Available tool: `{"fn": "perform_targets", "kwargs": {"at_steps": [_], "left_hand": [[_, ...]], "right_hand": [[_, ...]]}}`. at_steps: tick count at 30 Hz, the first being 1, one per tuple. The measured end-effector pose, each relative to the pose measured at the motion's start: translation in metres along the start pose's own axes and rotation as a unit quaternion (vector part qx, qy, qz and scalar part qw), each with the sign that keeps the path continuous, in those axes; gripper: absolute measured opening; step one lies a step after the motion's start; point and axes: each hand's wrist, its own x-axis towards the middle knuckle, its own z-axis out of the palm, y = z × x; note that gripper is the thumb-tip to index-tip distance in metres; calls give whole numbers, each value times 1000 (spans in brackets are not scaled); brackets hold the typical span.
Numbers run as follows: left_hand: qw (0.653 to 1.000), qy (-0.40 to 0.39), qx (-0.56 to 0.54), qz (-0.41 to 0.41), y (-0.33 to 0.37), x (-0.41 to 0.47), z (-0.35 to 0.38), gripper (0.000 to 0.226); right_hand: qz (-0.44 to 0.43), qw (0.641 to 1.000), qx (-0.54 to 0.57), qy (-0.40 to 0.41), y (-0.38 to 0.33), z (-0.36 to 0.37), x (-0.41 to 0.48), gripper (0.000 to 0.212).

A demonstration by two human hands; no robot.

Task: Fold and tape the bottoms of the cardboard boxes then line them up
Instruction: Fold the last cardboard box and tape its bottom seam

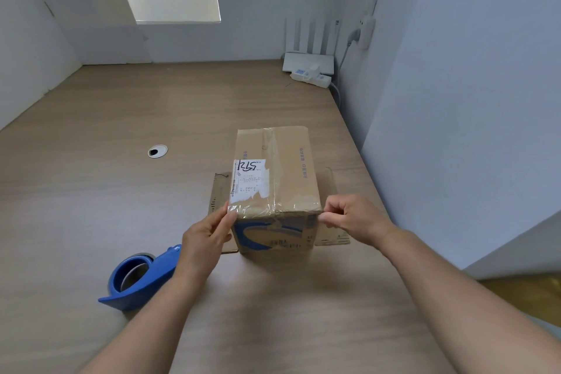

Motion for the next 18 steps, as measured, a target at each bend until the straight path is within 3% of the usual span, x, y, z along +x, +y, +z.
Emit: {"fn": "perform_targets", "kwargs": {"at_steps": [5, 9, 11, 14, 18], "left_hand": [[1000, 2, -2, -5, 0, 8, 1, 35], [996, 6, 86, 35, 8, 1, 4, 36], [983, -9, 175, 49, 17, -3, 9, 42], [955, 9, 295, -18, 27, -3, 27, 69], [965, 88, 241, -64, 31, -1, 52, 59]], "right_hand": [[-56, 991, -112, 40, -1, 5, 9, 37], [-33, 983, -169, 59, -1, 14, 6, 25], [36, 976, -202, 73, -12, 18, 5, 41], [143, 963, -172, 149, -45, 33, 9, 83], [221, 953, -154, 140, -76, 49, 26, 104]]}}
